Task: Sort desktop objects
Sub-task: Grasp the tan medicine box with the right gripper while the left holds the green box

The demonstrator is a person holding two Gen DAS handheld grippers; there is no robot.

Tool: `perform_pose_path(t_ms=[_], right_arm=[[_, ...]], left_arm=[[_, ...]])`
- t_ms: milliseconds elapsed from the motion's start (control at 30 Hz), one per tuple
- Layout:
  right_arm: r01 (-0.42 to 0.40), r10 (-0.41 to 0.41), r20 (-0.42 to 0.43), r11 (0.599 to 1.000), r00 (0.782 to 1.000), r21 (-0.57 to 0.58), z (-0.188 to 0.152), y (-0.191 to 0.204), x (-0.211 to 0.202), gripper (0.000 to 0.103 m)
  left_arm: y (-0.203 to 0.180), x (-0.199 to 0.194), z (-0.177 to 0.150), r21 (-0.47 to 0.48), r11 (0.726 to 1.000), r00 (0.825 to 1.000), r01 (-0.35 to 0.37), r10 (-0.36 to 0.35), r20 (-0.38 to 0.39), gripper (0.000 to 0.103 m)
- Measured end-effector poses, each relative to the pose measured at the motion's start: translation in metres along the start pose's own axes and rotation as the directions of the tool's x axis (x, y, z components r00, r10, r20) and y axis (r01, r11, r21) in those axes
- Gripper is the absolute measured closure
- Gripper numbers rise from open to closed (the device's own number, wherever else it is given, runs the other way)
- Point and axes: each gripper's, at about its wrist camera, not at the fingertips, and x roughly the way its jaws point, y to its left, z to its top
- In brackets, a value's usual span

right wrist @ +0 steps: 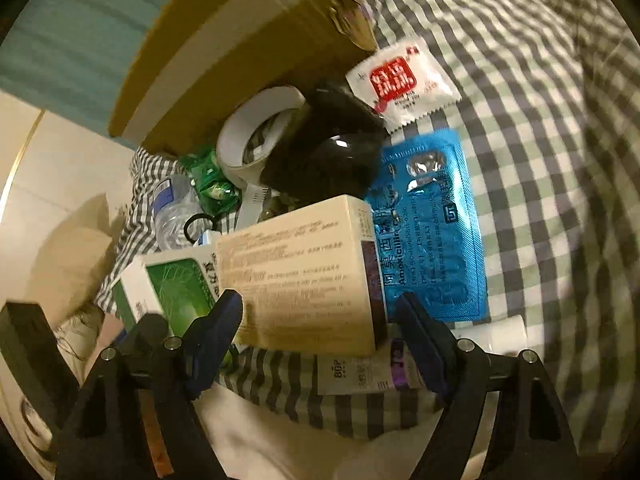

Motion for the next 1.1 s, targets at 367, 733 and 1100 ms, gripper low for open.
perform_pose_path(t_ms=[367,733,1100], right_arm=[[-0.164,0.165,-0.038,0.986,0.986,0.024,-0.006,0.002,0.005,0.061],[-0.372,0.373,-0.012,0.928,0.928,0.026,-0.005,0.015,-0.002,0.061],[-0.214,0.213,-0.028,0.954,0.977,-0.209,-0.016,0.071,0.014,0.041]], left_arm=[[0.001,0.026,-0.009,0.077,0.988,0.983,-0.13,0.139,-0.118,0.0],[0.059,0.037,-0.005,-0.177,0.982,0.987,-0.063,0.035,-0.154,0.0],[0.083,0.039,-0.009,-0.251,0.964,0.987,-0.091,0.054,-0.15,0.0]])
